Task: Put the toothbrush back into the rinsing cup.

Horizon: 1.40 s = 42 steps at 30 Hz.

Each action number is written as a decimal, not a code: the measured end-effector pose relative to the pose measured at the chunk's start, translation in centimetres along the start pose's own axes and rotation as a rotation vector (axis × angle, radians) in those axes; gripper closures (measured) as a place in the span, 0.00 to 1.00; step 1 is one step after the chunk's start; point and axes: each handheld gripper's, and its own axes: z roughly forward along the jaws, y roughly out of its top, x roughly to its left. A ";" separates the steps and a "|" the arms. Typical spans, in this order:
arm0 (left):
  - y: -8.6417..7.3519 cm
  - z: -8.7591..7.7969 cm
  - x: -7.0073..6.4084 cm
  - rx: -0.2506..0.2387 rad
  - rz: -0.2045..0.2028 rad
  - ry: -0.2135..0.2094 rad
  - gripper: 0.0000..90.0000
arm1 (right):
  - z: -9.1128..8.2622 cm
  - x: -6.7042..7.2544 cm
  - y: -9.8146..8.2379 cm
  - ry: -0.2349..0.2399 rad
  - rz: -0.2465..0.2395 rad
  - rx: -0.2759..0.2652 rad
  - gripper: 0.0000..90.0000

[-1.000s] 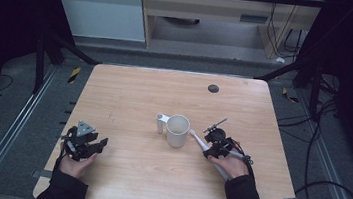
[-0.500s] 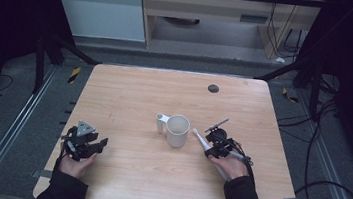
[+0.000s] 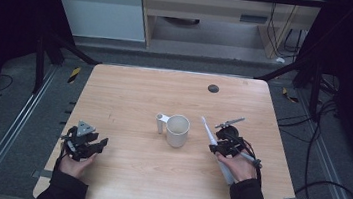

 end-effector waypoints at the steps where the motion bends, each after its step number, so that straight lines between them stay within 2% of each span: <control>1: 0.0 0.0 0.0 0.000 0.000 -0.001 0.60 | -0.3 -0.1 -0.1 -0.001 0.004 -0.013 0.75; 9: 0.0 0.0 0.0 -0.002 -0.001 -0.003 0.60 | -2.9 -0.2 -0.4 0.006 0.027 -0.134 0.75; 12: 0.0 0.0 0.0 -0.001 -0.002 -0.002 0.60 | -3.8 -0.2 -0.3 0.009 0.035 -0.214 0.75; 19: 0.0 -0.1 0.0 -0.009 -0.003 0.001 0.60 | -5.2 -0.4 -0.1 0.023 0.106 -0.430 0.75; 27: 0.0 -0.1 0.0 -0.012 -0.003 0.003 0.60 | -5.9 0.0 0.9 -0.002 0.159 -0.596 0.75; 34: -0.1 0.0 0.0 -0.013 -0.004 0.006 0.58 | -6.0 0.8 2.0 -0.015 0.184 -0.706 0.75; 42: -0.1 0.0 0.0 -0.016 -0.003 0.006 0.57 | -6.4 1.7 3.6 -0.002 0.204 -0.791 0.75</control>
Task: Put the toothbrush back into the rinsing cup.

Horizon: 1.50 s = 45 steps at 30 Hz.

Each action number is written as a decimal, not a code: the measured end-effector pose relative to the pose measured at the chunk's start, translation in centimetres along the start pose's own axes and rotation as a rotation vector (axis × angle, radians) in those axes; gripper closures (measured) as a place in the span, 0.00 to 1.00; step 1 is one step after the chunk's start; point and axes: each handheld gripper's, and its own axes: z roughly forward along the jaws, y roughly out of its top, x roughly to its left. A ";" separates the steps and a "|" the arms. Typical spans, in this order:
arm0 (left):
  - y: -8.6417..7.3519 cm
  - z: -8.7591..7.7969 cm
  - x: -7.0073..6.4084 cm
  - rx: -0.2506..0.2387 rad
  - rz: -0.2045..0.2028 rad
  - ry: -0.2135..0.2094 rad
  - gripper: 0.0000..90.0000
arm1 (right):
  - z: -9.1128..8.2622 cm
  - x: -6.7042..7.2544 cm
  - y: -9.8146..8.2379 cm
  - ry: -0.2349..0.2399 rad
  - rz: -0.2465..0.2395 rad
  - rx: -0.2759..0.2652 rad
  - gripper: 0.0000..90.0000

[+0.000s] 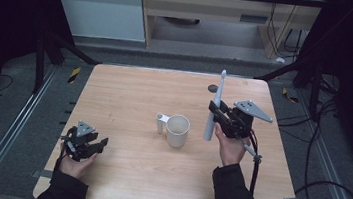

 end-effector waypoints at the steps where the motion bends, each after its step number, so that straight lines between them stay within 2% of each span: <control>1: 0.0 0.0 0.0 -0.001 0.001 0.001 0.57 | 0.1 0.1 0.1 0.002 0.003 -0.009 0.75; 7: 0.0 0.0 0.1 -0.002 0.000 0.002 0.56 | 0.6 0.8 0.8 0.001 0.016 -0.076 0.75; 19: 0.0 0.0 0.1 -0.002 -0.001 0.002 0.56 | 1.8 2.1 1.2 0.033 0.031 -0.115 0.75; 30: 0.0 0.0 0.1 -0.002 -0.002 -0.001 0.55 | 3.4 3.4 1.0 0.057 0.040 -0.123 0.75; 45: 0.0 0.0 0.1 -0.003 -0.001 -0.002 0.55 | 6.0 4.7 -0.7 0.076 0.038 -0.060 0.75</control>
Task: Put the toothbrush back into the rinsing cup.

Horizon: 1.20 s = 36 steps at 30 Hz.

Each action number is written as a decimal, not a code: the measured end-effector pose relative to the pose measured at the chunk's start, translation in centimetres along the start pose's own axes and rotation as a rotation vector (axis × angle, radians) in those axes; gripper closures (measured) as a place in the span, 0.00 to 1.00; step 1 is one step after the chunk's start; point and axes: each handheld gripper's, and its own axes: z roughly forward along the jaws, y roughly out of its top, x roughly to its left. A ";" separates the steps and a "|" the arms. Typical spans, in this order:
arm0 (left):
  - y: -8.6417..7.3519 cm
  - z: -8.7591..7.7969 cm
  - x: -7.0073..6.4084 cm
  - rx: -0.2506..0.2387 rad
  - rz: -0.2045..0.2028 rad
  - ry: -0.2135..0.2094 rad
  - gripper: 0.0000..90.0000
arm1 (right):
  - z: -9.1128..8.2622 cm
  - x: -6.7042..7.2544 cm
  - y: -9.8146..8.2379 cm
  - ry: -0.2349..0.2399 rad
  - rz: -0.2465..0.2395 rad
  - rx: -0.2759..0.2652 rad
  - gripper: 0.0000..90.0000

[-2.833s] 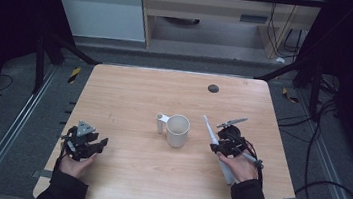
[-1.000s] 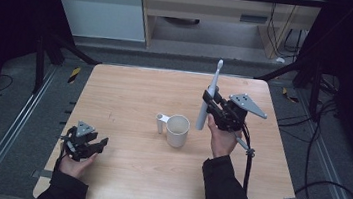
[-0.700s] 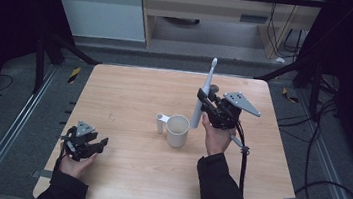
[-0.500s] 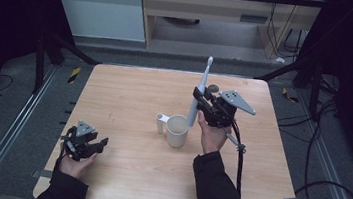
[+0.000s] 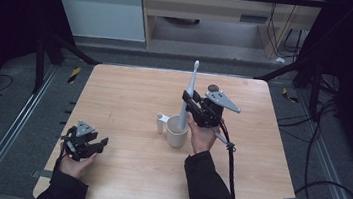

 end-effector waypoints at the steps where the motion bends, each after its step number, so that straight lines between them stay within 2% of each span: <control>1: 0.0 0.0 0.0 0.000 0.000 0.000 0.55 | 0.1 0.0 -0.2 0.002 0.004 0.005 0.75; 16: 0.0 0.0 0.0 -0.003 -0.001 0.000 0.55 | 1.7 0.4 -3.0 -0.003 0.004 0.110 0.75; 20: 0.0 0.0 0.0 -0.003 0.000 0.000 0.55 | 1.9 0.4 -3.6 -0.013 -0.011 0.150 0.75; 31: 0.0 0.0 0.0 -0.001 0.001 0.001 0.55 | 2.0 0.0 -4.8 -0.030 -0.019 0.220 0.75; 36: 0.0 0.0 0.0 -0.001 0.001 0.000 0.55 | 2.0 0.0 -5.1 -0.029 -0.038 0.260 0.75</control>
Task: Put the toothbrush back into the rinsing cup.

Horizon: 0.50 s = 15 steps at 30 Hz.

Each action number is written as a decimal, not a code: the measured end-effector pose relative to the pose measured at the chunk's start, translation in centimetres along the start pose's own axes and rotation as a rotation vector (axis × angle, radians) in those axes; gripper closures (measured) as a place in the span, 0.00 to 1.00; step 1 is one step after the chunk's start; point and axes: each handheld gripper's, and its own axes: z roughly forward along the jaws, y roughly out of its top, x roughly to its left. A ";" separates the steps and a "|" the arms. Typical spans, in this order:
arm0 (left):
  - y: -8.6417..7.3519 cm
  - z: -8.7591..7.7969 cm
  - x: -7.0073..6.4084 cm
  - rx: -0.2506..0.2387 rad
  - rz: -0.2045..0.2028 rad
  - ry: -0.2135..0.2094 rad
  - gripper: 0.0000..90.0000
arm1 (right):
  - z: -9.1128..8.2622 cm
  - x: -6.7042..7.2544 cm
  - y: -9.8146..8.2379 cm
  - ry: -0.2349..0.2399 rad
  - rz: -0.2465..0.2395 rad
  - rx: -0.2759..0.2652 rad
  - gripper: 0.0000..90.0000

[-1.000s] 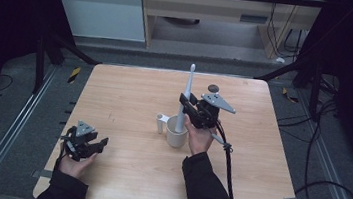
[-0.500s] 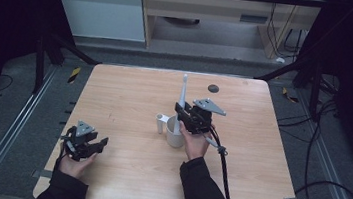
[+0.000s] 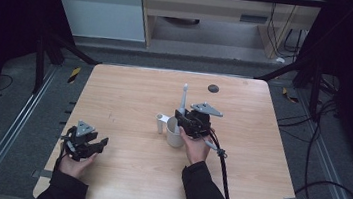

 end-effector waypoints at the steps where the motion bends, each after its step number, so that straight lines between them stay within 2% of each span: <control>1: 0.0 0.0 0.0 0.001 0.000 -0.001 0.55 | 0.0 0.0 0.0 0.000 -0.003 0.005 0.75; 8: 0.0 0.0 0.0 0.000 -0.001 -0.002 0.55 | 0.1 0.0 -0.2 -0.010 -0.020 0.033 0.74; 15: 0.0 0.0 0.0 0.003 0.001 -0.003 0.55 | 0.0 -0.1 -0.1 -0.014 -0.030 0.032 0.74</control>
